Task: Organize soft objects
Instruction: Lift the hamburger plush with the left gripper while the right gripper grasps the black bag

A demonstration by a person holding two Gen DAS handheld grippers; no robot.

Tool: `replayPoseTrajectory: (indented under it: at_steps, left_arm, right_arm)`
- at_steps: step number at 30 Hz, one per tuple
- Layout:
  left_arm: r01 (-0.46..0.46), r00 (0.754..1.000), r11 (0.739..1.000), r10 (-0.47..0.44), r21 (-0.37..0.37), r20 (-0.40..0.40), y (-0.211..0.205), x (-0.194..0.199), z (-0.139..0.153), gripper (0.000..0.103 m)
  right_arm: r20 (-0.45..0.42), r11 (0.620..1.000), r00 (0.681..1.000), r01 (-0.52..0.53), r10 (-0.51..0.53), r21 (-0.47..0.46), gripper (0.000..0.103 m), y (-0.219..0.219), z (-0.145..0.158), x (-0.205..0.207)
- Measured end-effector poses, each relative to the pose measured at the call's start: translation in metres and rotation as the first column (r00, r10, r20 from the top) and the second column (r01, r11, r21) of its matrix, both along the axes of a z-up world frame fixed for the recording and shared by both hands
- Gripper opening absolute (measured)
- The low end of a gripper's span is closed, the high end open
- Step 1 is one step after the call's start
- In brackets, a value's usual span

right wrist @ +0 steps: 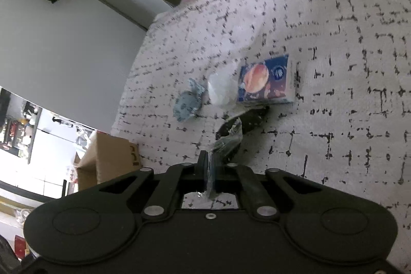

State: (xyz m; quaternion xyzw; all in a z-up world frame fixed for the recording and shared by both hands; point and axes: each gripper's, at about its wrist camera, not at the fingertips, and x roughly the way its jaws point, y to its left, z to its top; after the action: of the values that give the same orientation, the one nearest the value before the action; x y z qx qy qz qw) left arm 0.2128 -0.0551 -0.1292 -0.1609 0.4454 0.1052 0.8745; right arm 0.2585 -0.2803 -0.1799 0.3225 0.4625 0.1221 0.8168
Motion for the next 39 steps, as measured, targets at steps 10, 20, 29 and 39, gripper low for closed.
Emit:
replayPoseTrajectory:
  at_steps: [10, 20, 29, 39]
  left_arm:
    - [0.022, 0.998, 0.999, -0.024, 0.023, 0.061, 0.007, -0.018, 0.031, 0.045]
    - [0.012, 0.995, 0.999, -0.016, 0.041, 0.103, 0.021, -0.036, 0.049, 0.045]
    - [0.016, 0.990, 0.999, -0.023, 0.052, 0.136, 0.032, -0.051, 0.062, 0.045]
    - [0.016, 0.988, 0.998, -0.025, 0.062, 0.155, 0.047, -0.056, 0.069, 0.045]
  right_arm:
    - [0.105, 1.000, 0.994, -0.003, 0.000, 0.023, 0.003, 0.000, 0.025, -0.028]
    - [0.214, 0.999, 0.977, -0.022, 0.014, 0.036, 0.003, 0.008, 0.046, -0.058]
    - [0.291, 0.998, 0.956, -0.051, 0.040, 0.033, 0.003, 0.015, 0.059, -0.078]
    - [0.365, 0.996, 0.928, -0.090, 0.078, 0.014, 0.002, 0.025, 0.069, -0.085]
